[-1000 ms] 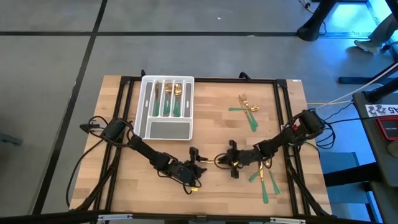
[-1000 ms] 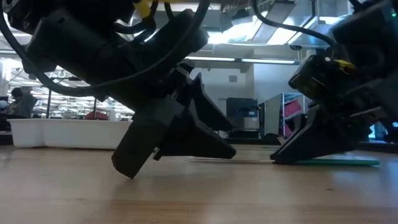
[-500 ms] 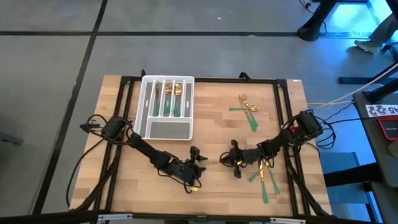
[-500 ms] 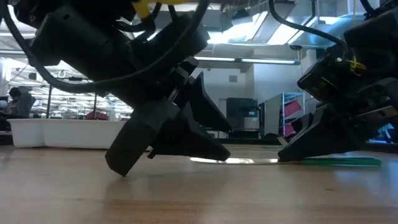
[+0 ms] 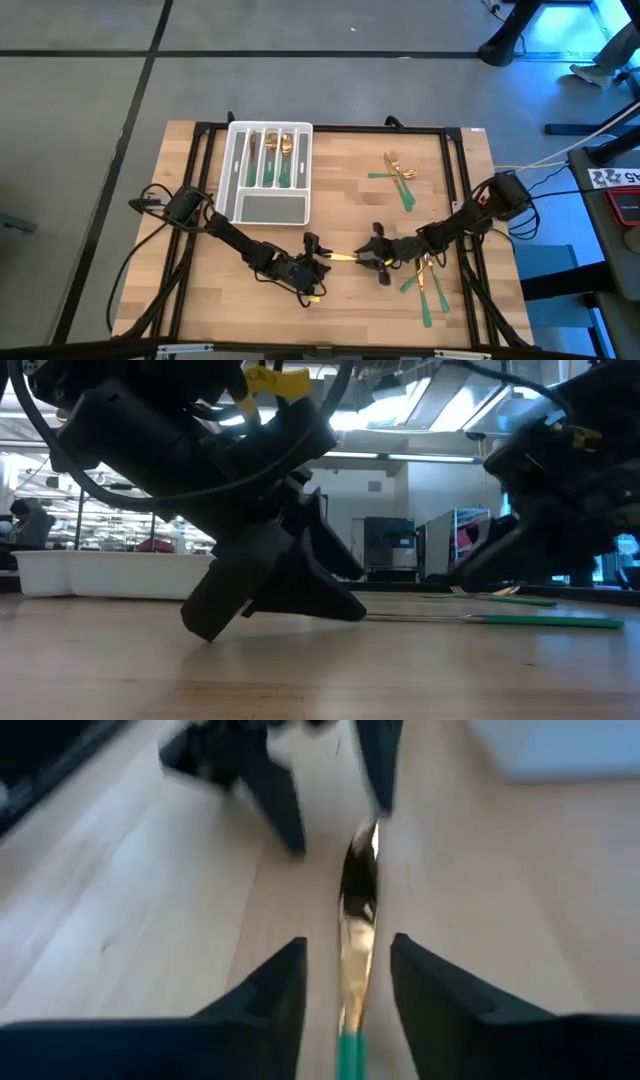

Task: Sort silverware
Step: Put the green knife into the white cutlery tray

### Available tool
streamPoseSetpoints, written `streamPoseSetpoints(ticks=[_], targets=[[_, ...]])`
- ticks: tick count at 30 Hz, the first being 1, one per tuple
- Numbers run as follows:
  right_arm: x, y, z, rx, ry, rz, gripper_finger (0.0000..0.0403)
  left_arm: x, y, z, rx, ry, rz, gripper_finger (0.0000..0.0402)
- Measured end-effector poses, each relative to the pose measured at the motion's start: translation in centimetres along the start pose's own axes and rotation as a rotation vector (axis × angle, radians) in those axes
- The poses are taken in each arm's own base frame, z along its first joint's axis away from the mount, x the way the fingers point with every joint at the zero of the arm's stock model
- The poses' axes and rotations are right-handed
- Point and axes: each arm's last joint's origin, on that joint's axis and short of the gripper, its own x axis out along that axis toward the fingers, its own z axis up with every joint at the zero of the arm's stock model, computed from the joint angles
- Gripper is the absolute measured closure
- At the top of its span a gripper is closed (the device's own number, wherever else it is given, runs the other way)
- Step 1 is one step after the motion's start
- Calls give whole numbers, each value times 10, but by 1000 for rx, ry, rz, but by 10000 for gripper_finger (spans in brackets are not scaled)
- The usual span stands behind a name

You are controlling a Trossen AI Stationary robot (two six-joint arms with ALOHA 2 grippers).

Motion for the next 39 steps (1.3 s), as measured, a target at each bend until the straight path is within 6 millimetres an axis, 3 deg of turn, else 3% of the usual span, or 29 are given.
streamPoseSetpoints(ticks=[4,7,16,22,26,39], targets=[[1,-1,-8,65,142,-39,234,0,0,-1,-17,7,-2,164],[0,-3,-14,116,210,-88,242,0,0,-1,-24,9,-3,164],[5,-6,-24,115,244,-120,384,0,0,0,-25,2,-1,164],[6,-6,-25,112,216,-139,363,0,0,0,-18,4,18,164],[7,-5,-23,66,169,-111,386,1,2,-1,4,10,21,164],[8,-4,-19,64,127,-92,399,5,8,-9,-21,94,6,164]])
